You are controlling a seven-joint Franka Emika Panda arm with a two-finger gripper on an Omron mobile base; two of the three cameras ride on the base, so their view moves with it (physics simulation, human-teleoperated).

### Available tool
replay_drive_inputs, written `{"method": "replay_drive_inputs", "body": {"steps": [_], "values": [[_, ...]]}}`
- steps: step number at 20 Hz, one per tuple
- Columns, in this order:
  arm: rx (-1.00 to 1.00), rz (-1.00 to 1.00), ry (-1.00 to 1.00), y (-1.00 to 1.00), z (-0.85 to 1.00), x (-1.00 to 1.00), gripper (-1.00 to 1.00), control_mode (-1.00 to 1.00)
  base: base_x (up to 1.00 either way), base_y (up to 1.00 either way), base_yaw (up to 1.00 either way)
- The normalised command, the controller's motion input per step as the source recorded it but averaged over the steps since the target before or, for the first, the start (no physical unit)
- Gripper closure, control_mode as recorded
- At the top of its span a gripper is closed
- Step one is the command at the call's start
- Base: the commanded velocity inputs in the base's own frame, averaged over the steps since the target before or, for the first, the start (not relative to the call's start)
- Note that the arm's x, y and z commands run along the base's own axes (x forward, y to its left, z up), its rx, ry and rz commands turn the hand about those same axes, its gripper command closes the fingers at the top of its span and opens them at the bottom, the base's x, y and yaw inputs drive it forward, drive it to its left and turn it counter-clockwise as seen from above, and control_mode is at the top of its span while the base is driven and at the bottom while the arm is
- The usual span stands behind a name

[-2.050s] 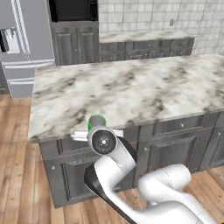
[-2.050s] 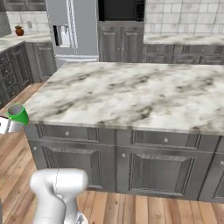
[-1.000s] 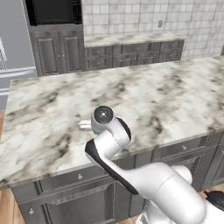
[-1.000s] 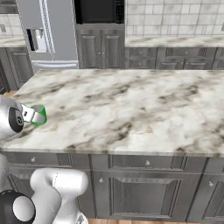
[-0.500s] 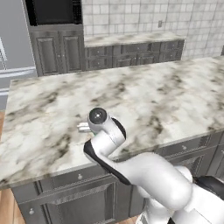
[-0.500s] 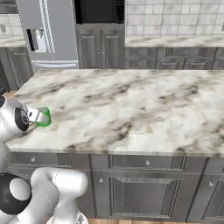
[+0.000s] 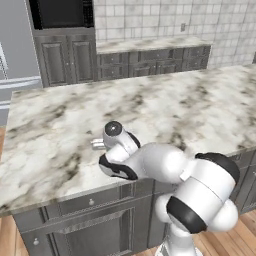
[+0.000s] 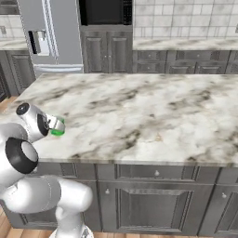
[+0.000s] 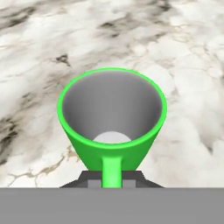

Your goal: Clear the mugs and bowl far away from the sink.

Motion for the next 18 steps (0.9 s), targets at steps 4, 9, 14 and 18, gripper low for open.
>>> {"method": "replay_drive_inputs", "body": {"steps": [4,9,14,18], "values": [[-0.04,0.00,0.02,0.00,-0.65,0.31,1.00,-1.00,0.00,0.00,0.00],[-0.02,0.00,0.00,0.00,-0.38,0.15,1.00,-1.00,0.00,0.00,0.00],[0.00,0.00,0.00,0.00,-0.25,0.08,1.00,-1.00,0.00,0.00,0.00],[0.00,0.00,0.00,0.00,-0.39,0.05,1.00,-1.00,0.00,0.00,0.00]]}}
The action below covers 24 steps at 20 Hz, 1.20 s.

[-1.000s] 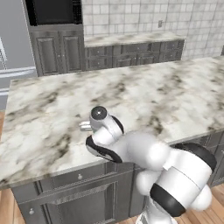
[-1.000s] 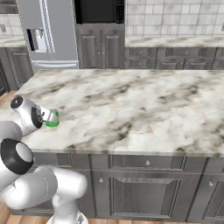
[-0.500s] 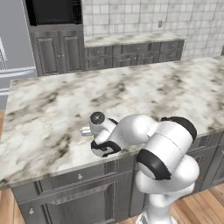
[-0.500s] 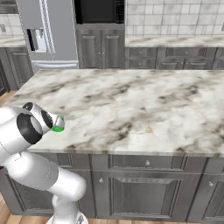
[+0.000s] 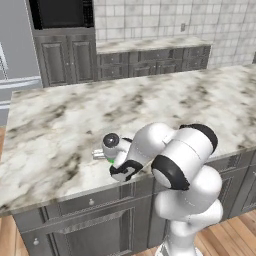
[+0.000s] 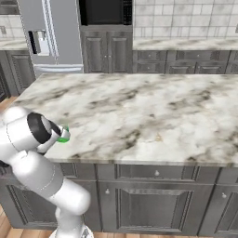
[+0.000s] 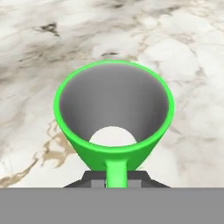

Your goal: Clear the mugs and bowl far away from the sink.

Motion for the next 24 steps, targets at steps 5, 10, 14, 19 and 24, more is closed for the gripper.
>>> {"method": "replay_drive_inputs", "body": {"steps": [5,10,14,19,24], "values": [[0.00,0.00,0.01,0.00,-0.10,0.02,1.00,-1.00,0.00,0.00,0.00],[0.00,-0.02,0.00,0.00,0.14,0.00,-1.00,-1.00,0.00,0.00,0.00],[0.00,-0.12,0.00,0.00,0.99,0.00,-1.00,-1.00,0.00,0.00,0.00],[0.00,-0.14,0.08,0.00,1.00,-0.18,-1.00,-1.00,0.00,0.00,0.00],[0.00,-0.15,0.06,0.00,1.00,-0.71,-1.00,-1.00,0.00,0.00,0.00]]}}
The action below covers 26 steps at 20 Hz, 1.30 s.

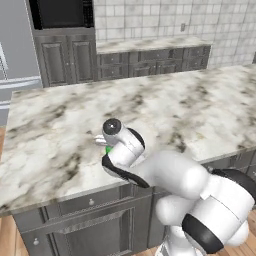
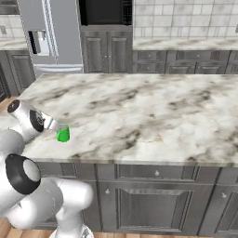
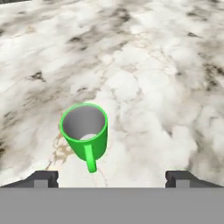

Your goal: Clear the mugs and bowl far away from the sink.

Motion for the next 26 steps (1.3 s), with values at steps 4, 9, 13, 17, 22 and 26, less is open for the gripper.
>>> {"method": "replay_drive_inputs", "body": {"steps": [4,9,13,17,22,26], "values": [[0.00,-0.11,0.00,-0.19,1.00,-0.94,-1.00,-1.00,0.00,0.00,0.00],[0.00,-0.13,-0.02,-0.35,1.00,-0.99,-1.00,-1.00,0.00,0.00,0.00],[0.02,-0.28,-0.07,-0.46,0.19,-0.64,-1.00,1.00,-0.11,-0.09,-0.18],[0.00,0.00,0.00,0.00,0.00,0.00,-1.00,1.00,-0.10,-0.03,-0.96],[0.00,0.00,0.00,0.00,0.00,0.00,-1.00,1.00,0.00,0.00,-1.00],[0.00,0.00,0.00,0.00,0.00,0.00,-1.00,1.00,0.00,0.00,-1.00]]}}
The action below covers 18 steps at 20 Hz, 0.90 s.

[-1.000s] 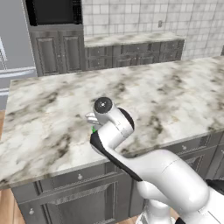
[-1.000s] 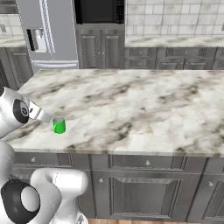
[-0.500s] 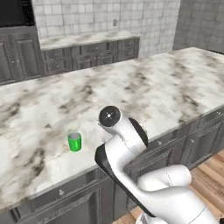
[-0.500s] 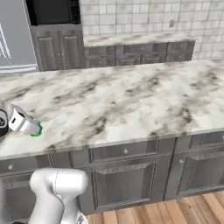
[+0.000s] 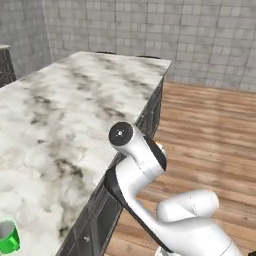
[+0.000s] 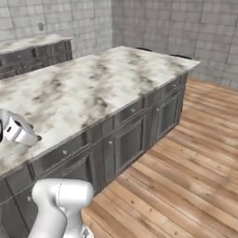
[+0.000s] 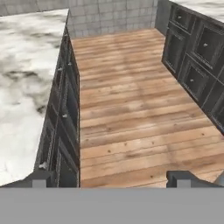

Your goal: Clear the mugs and bowl far away from the sink.

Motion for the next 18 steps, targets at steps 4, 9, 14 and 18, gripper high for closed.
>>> {"method": "replay_drive_inputs", "body": {"steps": [4,9,14,18], "values": [[0.00,0.00,0.00,0.00,0.00,0.00,-1.00,1.00,0.00,0.00,-1.00],[0.00,0.00,0.00,0.00,0.00,0.00,-1.00,1.00,0.00,0.00,-1.00],[0.00,0.00,0.00,0.00,0.00,0.00,-1.00,1.00,0.00,0.00,-1.00],[0.00,0.00,0.00,0.00,0.00,0.00,-1.00,1.00,0.00,-0.05,-1.00]]}}
